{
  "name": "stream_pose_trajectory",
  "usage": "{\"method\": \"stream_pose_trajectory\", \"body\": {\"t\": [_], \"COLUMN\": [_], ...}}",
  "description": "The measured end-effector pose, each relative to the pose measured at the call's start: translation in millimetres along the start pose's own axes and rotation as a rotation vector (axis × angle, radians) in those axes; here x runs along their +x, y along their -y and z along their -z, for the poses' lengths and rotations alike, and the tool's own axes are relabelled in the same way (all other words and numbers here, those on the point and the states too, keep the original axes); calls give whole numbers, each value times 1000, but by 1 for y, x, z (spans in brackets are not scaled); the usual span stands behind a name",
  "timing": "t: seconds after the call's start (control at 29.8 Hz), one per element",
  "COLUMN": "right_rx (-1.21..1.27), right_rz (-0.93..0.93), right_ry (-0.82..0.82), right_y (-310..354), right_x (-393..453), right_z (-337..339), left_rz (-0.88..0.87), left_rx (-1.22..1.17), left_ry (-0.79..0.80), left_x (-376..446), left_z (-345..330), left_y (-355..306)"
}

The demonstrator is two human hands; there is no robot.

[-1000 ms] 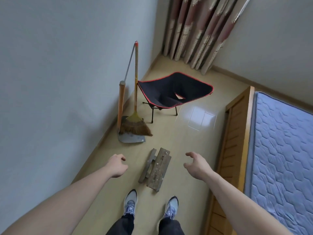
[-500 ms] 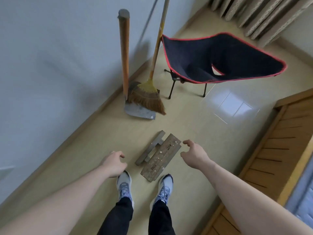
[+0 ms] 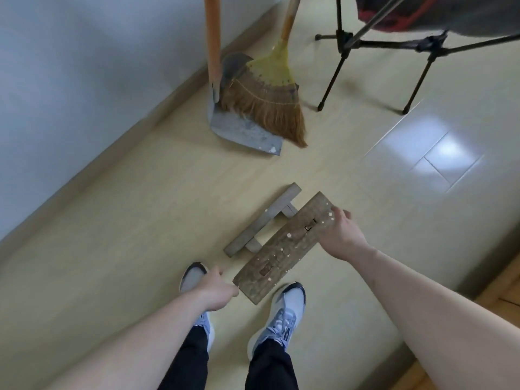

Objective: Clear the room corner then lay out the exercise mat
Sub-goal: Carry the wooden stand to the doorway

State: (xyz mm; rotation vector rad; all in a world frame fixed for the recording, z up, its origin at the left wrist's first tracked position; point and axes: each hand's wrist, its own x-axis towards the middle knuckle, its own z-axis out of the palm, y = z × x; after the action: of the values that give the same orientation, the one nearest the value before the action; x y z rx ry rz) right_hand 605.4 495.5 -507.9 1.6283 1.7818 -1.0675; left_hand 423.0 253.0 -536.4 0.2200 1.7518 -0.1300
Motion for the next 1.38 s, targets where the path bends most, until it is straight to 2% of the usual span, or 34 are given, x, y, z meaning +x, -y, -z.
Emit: {"method": "stream_pose_trajectory", "body": {"t": [0.17,0.27,0.4,0.54,0.67,0.8,1.04,1.11,1.24,1.38], "right_rx": [-85,-79,-17,55,124,234,491,559,627,736], "right_rz": [26,26,-52,-121,-131,-178,-230,-235,-230,-248], "right_ry": [14,0,11,111,138,143,99,66,13,-40], "right_y": [-12,-19,-24,-30,-45,-54,-45,-43,-41,-47], "right_x": [55,77,86,71,23,-33,-172,-232,-286,-366], "right_z": [-25,-30,-26,-17,-11,12,113,157,201,233], "left_rz": [56,41,59,68,69,51,-52,-111,-234,-335], "left_rx": [-233,-397,-493,-468,-439,-399,-311,-248,-197,-177], "left_ry": [126,128,249,147,31,-66,-177,-217,-270,-323], "left_x": [50,71,69,59,49,-20,-176,-254,-317,-418], "left_z": [-32,-42,-44,-28,-10,23,87,105,124,126], "left_y": [15,15,13,21,48,20,-51,-81,-118,-150]}}
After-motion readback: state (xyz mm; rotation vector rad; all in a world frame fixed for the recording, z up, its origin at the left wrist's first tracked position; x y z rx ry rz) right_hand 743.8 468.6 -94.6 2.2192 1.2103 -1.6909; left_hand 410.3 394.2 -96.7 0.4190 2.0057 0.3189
